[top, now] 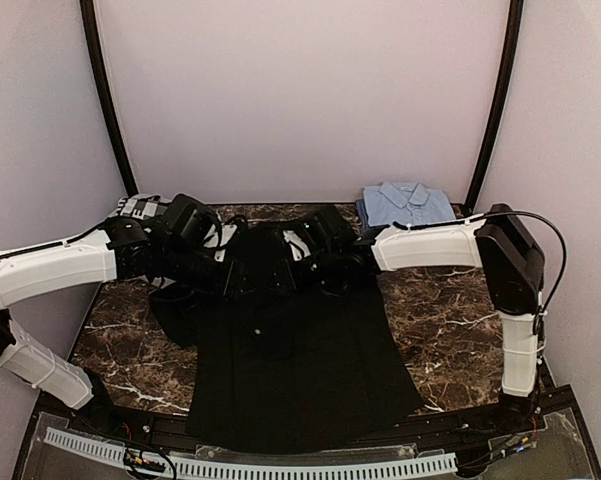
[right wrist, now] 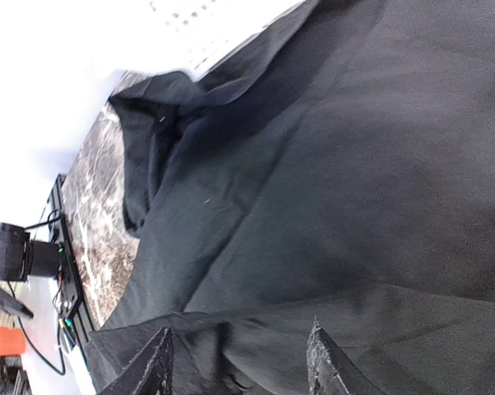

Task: Fold and stack the long sleeve shirts
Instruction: Place the sleeve at the center of the board, then pick up the sleeve from the center of the board.

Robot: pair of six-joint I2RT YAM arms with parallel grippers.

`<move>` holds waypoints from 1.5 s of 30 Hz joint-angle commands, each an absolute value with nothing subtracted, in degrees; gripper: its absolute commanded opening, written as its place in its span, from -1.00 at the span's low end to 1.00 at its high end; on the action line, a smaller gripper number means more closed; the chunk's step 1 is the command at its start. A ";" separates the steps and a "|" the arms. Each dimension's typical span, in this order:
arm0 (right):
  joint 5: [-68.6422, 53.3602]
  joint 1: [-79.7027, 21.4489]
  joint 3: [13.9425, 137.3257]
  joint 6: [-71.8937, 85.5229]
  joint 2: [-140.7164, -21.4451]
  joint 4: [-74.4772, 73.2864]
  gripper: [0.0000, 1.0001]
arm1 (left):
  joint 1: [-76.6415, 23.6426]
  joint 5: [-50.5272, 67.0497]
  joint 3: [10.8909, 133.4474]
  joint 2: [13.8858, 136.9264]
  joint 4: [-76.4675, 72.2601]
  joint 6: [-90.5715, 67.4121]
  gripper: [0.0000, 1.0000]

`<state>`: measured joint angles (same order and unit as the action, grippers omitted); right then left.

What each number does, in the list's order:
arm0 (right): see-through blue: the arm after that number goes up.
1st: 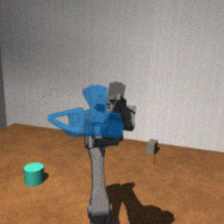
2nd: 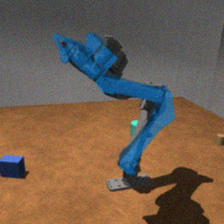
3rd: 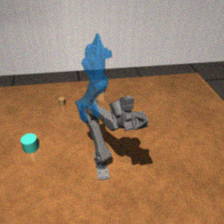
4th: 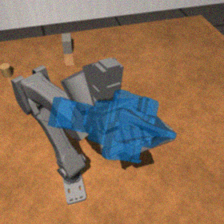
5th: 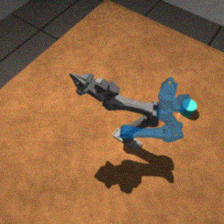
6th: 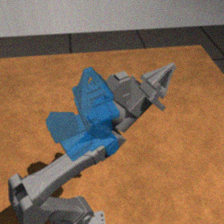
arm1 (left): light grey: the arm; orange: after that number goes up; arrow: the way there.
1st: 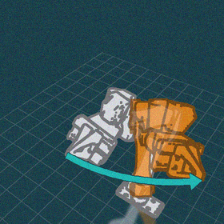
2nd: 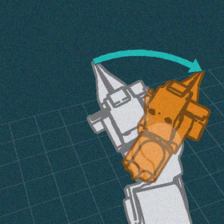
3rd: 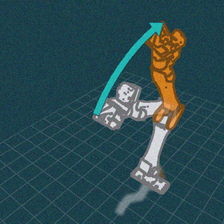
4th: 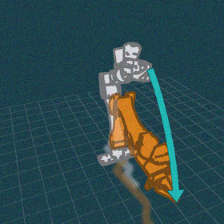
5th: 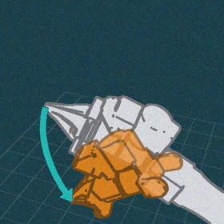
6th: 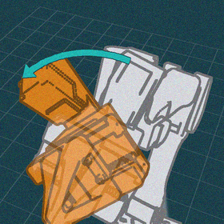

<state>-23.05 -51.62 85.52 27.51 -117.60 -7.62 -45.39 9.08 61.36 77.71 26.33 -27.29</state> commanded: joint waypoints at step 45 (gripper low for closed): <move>0.22 -44.66 52.71 23.22 -85.16 -6.15 0.20 | -71.37 -36.18 45.19 81.13 11.73 33.56 0.30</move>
<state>-0.01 -45.41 53.87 23.20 -86.76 -9.08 -71.00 -32.91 47.97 82.19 19.29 27.29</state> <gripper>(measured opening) 0.600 0.648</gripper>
